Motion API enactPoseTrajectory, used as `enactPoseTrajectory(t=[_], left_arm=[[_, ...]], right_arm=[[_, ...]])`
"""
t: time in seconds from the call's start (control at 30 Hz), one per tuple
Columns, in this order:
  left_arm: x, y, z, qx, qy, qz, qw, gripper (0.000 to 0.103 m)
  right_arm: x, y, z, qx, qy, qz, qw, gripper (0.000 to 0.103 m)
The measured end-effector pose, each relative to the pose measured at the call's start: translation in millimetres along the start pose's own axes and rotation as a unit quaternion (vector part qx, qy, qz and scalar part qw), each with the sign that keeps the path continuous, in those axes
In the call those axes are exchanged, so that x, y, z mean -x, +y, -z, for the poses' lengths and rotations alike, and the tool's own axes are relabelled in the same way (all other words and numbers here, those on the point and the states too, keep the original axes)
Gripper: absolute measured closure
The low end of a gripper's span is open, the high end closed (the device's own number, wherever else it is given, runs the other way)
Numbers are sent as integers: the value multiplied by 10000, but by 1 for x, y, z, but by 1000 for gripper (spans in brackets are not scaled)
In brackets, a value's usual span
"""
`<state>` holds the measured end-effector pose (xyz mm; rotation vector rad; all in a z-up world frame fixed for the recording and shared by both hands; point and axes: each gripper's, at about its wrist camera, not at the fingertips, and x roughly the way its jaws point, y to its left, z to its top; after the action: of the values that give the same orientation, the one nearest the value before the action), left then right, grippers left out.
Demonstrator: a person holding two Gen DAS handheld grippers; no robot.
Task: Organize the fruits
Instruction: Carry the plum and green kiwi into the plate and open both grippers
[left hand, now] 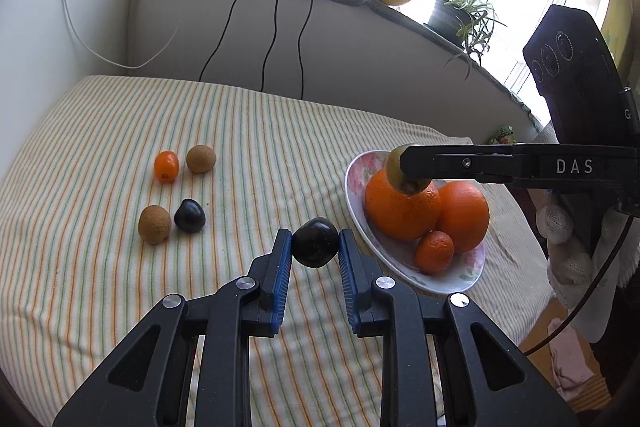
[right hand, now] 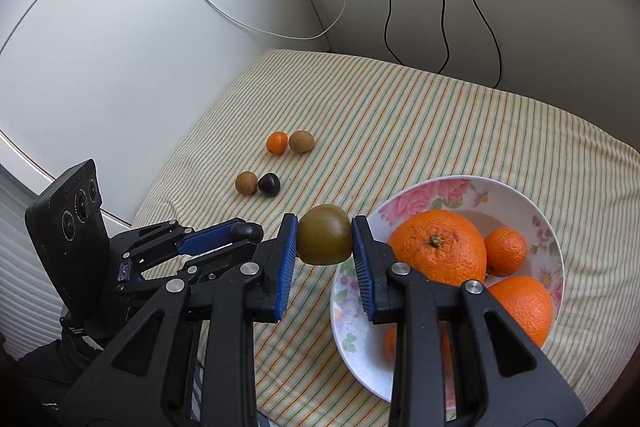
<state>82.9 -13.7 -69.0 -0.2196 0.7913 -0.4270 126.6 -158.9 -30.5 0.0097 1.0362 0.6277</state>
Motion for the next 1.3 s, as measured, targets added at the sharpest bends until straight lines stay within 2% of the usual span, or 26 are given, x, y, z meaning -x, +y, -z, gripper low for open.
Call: enactPoseTrajectory(t=[0.5,1.0,1.3], left_arm=[[-22,-50,-5,-370,214,357,9984,81],[-41,-75,-3,-512,402,442,9969,81],[-47,-78,-3,-478,434,409,9971,81]], right_arm=[[33,-47,5,-352,-328,375,9981,74],[23,-87,3,-741,-326,611,9948,74],[11,-90,2,-746,-260,614,9950,74]])
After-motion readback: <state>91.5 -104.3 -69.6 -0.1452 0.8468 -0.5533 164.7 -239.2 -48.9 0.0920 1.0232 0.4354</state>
